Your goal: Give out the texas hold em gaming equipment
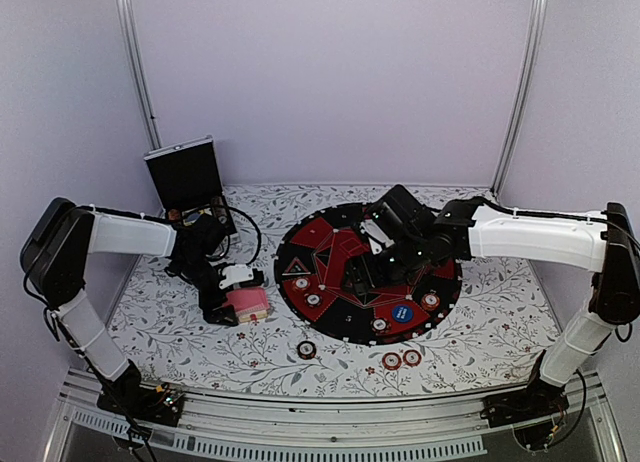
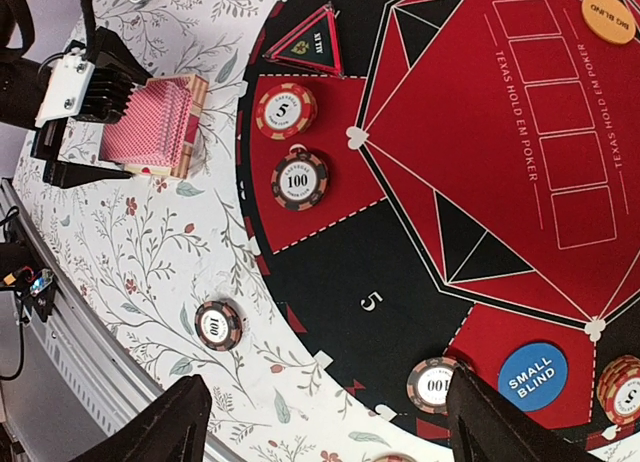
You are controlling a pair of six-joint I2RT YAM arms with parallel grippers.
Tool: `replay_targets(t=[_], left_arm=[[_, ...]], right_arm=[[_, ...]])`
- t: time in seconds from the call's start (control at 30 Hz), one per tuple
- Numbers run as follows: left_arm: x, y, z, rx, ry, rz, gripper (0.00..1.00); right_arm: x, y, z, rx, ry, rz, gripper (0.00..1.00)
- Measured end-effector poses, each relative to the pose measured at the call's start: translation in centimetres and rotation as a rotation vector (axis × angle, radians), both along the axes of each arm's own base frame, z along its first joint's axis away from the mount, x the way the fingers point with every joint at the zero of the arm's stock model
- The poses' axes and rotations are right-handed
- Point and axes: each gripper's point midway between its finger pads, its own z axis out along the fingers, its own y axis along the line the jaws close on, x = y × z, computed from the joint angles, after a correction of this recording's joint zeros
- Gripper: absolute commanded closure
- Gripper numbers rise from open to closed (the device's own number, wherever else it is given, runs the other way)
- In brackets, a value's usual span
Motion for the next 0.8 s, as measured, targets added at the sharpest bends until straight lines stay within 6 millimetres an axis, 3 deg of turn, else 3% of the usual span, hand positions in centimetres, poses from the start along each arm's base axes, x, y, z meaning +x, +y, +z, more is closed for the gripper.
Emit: replay_targets(t=[0.37, 0.63, 0.8], left_arm=[[0.1, -0.1, 0.2, 0.001, -0.003, -0.009, 0.16], [0.3, -0.3, 0.4, 0.0, -0.008, -0.012, 0.21], [0.3, -0.3, 0.5, 0.0, -0.007, -0.011, 0.36]], right_arm=[[-0.2, 1.3, -0.6, 0.053, 0.03, 0.016, 0.14], [-0.5, 2.3, -1.6, 0.095, 0.068, 0.028, 0.14], [-0.6, 2.7, -2.6, 0.14, 0.109, 0.026, 0.13]])
